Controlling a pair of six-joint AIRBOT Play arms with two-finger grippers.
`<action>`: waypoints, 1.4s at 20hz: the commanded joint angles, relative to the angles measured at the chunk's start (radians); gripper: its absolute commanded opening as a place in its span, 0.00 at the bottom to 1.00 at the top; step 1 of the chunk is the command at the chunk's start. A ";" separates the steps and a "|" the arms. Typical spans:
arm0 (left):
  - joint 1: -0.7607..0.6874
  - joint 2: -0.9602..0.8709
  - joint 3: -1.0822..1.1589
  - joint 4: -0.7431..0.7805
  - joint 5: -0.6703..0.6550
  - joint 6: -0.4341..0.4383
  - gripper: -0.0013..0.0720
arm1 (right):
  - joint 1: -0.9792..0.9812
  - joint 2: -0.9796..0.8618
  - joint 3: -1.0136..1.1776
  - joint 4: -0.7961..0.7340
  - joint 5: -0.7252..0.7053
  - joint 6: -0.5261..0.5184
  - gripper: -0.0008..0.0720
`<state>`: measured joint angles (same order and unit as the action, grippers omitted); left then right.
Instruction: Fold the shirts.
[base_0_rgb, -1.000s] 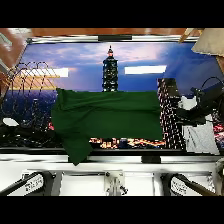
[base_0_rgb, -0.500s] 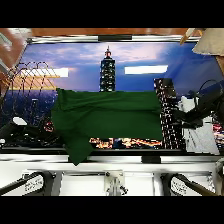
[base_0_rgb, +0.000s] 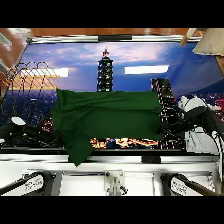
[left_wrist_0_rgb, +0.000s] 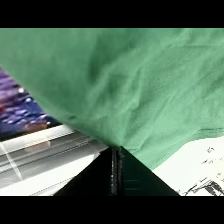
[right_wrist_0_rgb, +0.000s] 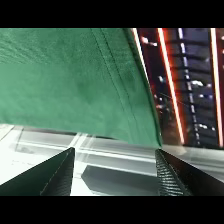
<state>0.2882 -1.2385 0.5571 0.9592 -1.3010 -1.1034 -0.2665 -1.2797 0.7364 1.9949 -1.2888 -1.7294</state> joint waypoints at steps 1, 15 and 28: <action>0.002 0.000 0.001 -0.003 -0.013 0.004 0.06 | 0.002 -0.006 -0.028 0.019 0.065 -0.003 0.84; 0.006 0.027 0.103 -0.070 -0.013 0.023 0.06 | 0.053 -0.069 -0.015 0.074 0.095 -0.075 0.12; 0.004 -0.235 0.703 -0.134 -0.001 -0.037 0.06 | 0.172 -0.181 0.432 -0.038 0.306 0.009 0.12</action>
<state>0.2928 -1.3705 1.1423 0.8288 -1.3106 -1.0790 -0.1246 -1.3834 1.0615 1.9770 -1.0679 -1.7679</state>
